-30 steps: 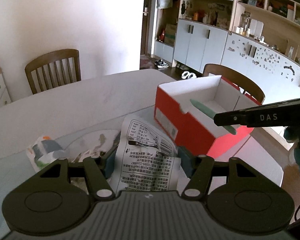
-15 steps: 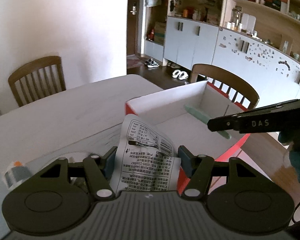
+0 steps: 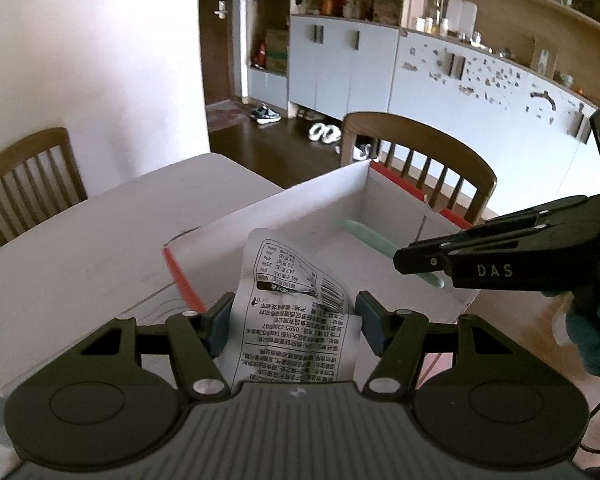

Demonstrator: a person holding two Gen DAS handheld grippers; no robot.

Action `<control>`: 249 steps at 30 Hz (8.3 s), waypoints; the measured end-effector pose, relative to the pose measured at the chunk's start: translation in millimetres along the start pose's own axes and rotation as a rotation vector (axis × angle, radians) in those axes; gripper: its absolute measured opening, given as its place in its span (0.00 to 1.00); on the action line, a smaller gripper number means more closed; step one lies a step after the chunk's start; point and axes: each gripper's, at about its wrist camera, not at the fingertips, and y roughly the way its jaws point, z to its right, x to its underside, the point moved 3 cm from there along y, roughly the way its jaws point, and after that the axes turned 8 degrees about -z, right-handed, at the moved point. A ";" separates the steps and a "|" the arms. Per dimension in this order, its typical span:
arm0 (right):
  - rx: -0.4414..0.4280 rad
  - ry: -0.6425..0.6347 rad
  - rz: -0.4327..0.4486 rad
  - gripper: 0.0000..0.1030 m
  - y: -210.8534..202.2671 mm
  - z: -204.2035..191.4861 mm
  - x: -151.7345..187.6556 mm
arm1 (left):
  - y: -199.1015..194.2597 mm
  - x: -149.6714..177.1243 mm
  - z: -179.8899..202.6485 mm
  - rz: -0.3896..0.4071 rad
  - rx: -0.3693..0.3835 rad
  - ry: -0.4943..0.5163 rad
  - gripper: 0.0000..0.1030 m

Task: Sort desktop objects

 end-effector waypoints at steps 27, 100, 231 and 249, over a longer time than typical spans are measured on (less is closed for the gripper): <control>0.113 -0.042 -0.169 0.10 65.2 48.0 -0.3 | 123.5 -33.4 22.5 -0.310 0.021 0.126 0.62; 0.040 0.009 -0.025 0.92 -18.9 -17.1 6.7 | -30.3 11.5 -12.0 -0.080 0.035 -0.056 0.76; 0.112 -0.118 -0.155 0.37 142.7 -252.6 77.6 | -70.0 273.2 -223.1 -0.109 -0.047 -0.042 0.37; 0.081 -0.107 -0.092 0.32 93.8 -253.6 84.0 | -102.0 283.6 -212.9 -0.086 -0.035 -0.137 0.35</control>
